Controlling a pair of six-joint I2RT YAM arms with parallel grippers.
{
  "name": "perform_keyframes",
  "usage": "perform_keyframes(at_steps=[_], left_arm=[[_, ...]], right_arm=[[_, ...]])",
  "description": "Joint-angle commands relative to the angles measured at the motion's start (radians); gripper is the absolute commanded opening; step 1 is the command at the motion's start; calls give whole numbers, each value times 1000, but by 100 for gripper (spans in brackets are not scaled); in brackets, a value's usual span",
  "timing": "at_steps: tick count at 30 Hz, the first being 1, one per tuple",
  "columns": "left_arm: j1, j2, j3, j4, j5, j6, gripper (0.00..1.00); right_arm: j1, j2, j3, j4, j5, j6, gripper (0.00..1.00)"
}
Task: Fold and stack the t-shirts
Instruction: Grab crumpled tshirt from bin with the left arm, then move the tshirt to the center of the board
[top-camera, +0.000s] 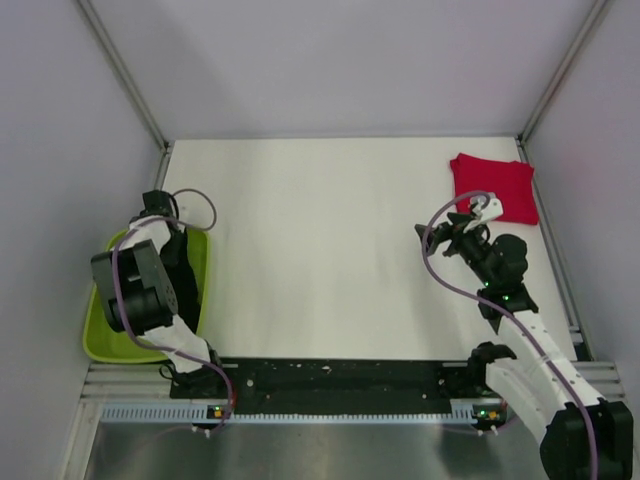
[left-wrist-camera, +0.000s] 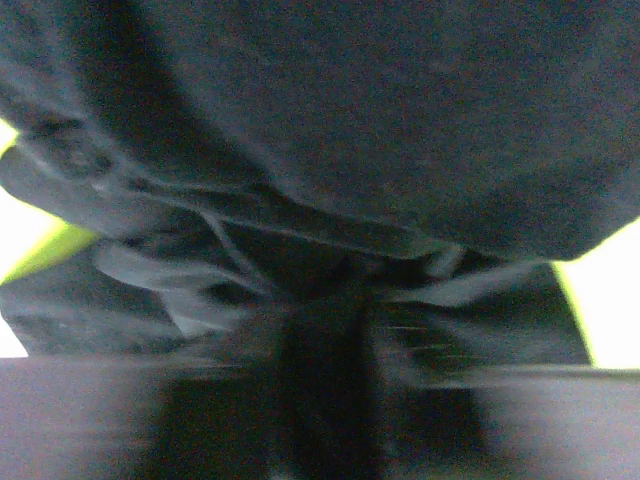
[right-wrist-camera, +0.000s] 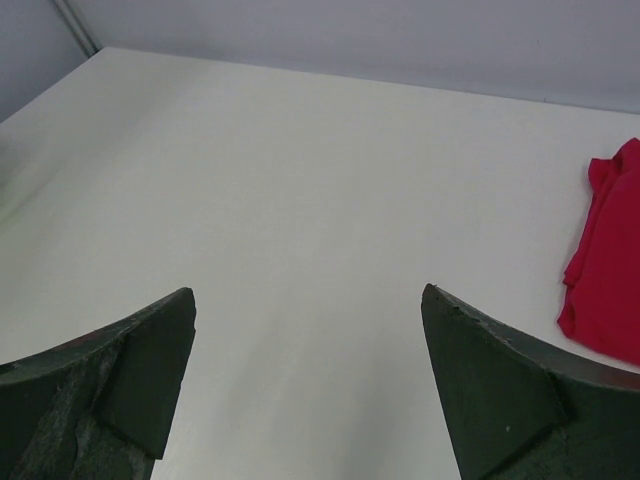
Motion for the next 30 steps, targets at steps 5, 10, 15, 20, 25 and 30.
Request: perform_keyframes(at_steps=[5, 10, 15, 20, 25, 30], left_arm=[[-15, -268, 66, -6, 17, 38, 0], [-190, -456, 350, -145, 175, 26, 0], [-533, -384, 664, -299, 299, -29, 0], [-793, -188, 749, -337, 460, 17, 4], [-916, 16, 745, -366, 629, 69, 77], [-919, 46, 742, -386, 711, 38, 91]], right_arm=[[16, -52, 78, 1, -12, -26, 92], [24, -39, 130, -16, -41, -11, 92], [22, -11, 194, -72, -52, 35, 92], [24, 75, 364, -357, 49, 73, 93], [4, 167, 478, -552, 141, 81, 94], [-33, 237, 544, -703, 179, 74, 90]])
